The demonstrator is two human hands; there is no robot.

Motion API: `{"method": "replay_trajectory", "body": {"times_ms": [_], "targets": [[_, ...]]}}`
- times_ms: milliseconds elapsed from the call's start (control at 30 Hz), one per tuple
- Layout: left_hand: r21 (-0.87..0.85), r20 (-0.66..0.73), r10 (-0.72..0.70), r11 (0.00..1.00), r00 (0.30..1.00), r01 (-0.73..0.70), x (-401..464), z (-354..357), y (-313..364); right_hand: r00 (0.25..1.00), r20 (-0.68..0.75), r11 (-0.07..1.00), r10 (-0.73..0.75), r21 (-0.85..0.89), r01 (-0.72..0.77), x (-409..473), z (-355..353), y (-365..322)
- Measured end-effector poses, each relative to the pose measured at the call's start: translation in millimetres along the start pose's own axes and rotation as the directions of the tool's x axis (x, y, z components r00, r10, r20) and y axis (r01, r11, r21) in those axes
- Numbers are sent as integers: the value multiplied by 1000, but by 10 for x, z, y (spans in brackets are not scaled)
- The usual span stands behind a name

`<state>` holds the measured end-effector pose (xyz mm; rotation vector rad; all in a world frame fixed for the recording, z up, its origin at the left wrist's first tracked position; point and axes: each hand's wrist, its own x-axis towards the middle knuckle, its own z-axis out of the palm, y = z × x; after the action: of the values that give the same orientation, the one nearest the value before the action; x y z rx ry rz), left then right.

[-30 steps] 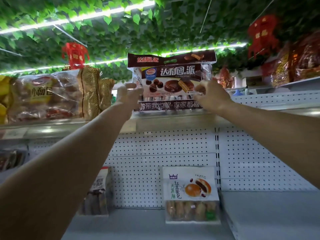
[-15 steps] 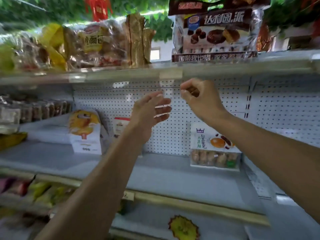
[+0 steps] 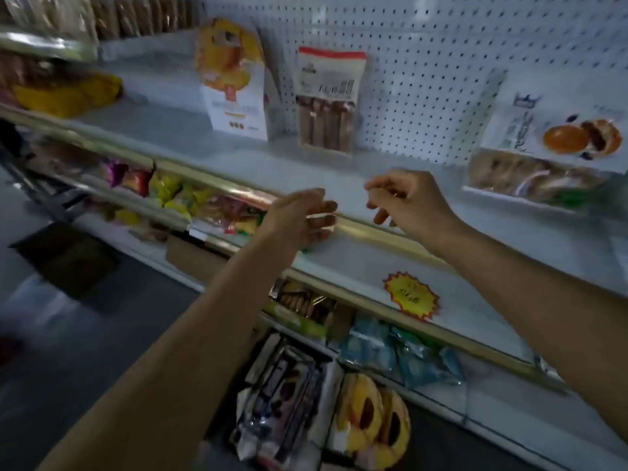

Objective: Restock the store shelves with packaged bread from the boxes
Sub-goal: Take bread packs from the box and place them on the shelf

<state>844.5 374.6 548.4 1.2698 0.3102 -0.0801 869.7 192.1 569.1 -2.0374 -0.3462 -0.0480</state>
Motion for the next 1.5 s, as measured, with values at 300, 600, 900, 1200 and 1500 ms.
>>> {"method": "replay_trajectory", "body": {"times_ms": [300, 600, 900, 1200, 1500], "targets": [[-142, -316, -297, 954, 901, 264, 103, -909, -1473, 894, 362, 959, 263, 3, -283, -168, 1054, 1318], [-272, -493, -512, 859, 704, 433, 190, -1755, -3256, 648, 515, 772, 561, -44, -634, -676, 2291, 2720], [-319, -566, -625, 768, 538, 556, 534, -2583, -4674, 424, 464, 503, 777, -55, -862, -1265, 3568, 4125], [-480, -724, -649, 717, 233, 505, 539, -3051, -6090, 334, 421, 398, 843, -71, -915, -1221, 4560, 5143], [-563, -607, -741, 656, 288, 503, 687, -3105, -6699, 153, 292, 193, 944, -114, -975, -1423, 5023, 5911]]}}
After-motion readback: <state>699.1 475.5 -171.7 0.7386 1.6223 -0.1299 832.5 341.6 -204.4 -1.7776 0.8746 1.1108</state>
